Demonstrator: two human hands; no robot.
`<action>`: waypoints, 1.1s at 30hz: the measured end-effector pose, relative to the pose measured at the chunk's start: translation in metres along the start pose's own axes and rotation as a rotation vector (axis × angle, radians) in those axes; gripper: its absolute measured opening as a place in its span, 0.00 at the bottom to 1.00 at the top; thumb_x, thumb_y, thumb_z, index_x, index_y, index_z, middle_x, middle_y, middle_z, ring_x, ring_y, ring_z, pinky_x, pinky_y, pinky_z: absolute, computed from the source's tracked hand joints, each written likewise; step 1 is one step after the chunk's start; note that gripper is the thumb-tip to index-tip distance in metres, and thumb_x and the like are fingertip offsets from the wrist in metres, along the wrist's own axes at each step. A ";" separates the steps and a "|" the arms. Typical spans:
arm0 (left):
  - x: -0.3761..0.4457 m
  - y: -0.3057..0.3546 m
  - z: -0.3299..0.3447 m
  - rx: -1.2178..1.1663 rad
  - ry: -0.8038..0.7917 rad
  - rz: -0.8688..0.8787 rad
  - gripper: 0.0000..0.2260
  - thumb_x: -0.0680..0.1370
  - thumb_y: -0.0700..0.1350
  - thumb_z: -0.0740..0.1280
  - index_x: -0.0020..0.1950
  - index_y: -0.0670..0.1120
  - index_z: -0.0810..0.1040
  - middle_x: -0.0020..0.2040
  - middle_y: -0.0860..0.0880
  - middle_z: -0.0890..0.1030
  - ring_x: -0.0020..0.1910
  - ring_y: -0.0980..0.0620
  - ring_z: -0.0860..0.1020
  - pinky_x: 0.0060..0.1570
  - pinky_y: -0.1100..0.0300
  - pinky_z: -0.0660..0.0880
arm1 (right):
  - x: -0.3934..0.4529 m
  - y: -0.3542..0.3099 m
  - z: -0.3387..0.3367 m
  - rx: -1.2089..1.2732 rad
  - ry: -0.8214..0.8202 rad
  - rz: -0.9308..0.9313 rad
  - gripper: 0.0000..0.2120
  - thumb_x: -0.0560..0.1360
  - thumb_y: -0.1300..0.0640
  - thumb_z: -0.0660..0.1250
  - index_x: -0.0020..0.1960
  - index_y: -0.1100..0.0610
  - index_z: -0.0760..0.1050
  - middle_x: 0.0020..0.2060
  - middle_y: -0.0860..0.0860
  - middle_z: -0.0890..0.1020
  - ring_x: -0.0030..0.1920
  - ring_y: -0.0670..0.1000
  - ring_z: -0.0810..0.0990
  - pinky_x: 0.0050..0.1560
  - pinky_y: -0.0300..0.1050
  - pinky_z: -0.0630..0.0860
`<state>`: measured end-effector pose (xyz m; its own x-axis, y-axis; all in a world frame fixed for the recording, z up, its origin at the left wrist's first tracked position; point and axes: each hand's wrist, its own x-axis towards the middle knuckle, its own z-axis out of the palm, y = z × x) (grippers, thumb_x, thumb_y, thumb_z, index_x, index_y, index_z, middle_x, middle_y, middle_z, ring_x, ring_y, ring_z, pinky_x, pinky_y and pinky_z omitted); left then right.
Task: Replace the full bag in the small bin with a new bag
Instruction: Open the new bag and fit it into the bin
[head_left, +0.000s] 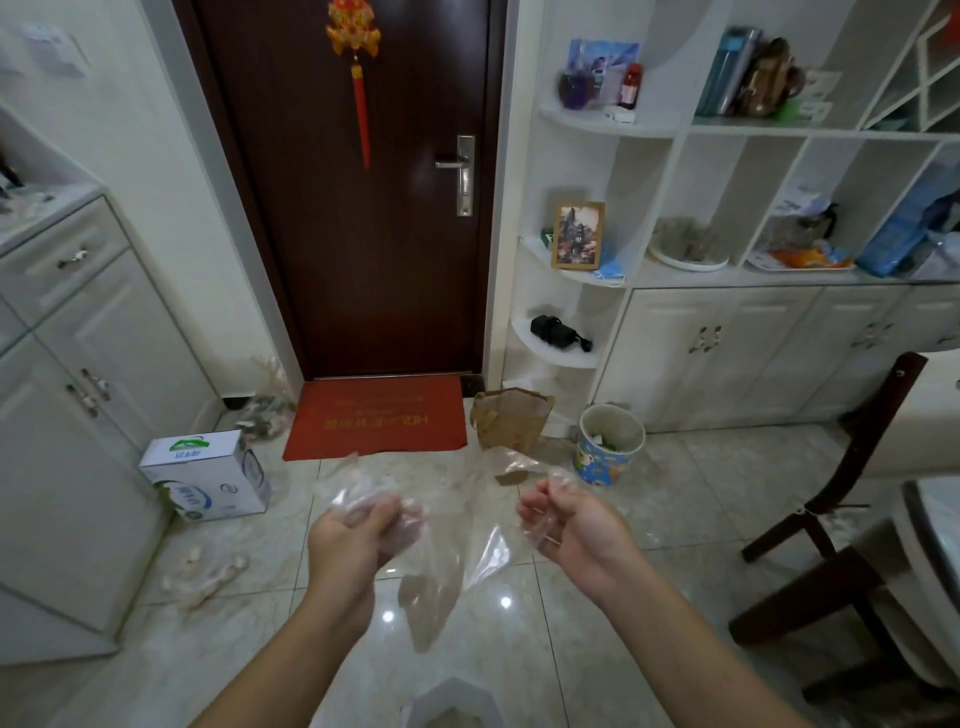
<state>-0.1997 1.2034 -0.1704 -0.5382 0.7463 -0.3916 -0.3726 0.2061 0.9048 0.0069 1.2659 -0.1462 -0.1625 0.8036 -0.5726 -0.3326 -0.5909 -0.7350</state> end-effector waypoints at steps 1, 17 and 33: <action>0.007 -0.001 -0.007 -0.076 0.046 -0.049 0.07 0.77 0.37 0.69 0.53 0.34 0.79 0.42 0.38 0.84 0.34 0.49 0.84 0.32 0.59 0.80 | 0.003 -0.002 -0.006 0.030 0.033 0.005 0.09 0.81 0.59 0.59 0.46 0.58 0.75 0.34 0.53 0.82 0.38 0.52 0.80 0.40 0.48 0.74; 0.017 0.012 -0.071 -0.104 -0.216 -0.148 0.13 0.70 0.41 0.72 0.53 0.38 0.80 0.38 0.47 0.84 0.35 0.53 0.82 0.29 0.62 0.78 | 0.015 -0.033 -0.044 -0.303 -0.094 -0.277 0.09 0.80 0.58 0.62 0.49 0.60 0.80 0.22 0.46 0.61 0.21 0.42 0.56 0.20 0.33 0.55; -0.023 -0.007 0.073 0.955 -0.634 0.057 0.16 0.76 0.54 0.69 0.42 0.41 0.84 0.40 0.44 0.84 0.36 0.53 0.80 0.44 0.55 0.80 | -0.040 -0.063 0.015 -0.530 -0.518 -0.148 0.17 0.82 0.50 0.59 0.43 0.51 0.84 0.21 0.49 0.59 0.22 0.45 0.54 0.23 0.38 0.53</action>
<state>-0.1301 1.2311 -0.1555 0.0429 0.8988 -0.4362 0.5115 0.3553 0.7824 0.0204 1.2720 -0.0718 -0.6104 0.7303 -0.3066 0.0854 -0.3242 -0.9421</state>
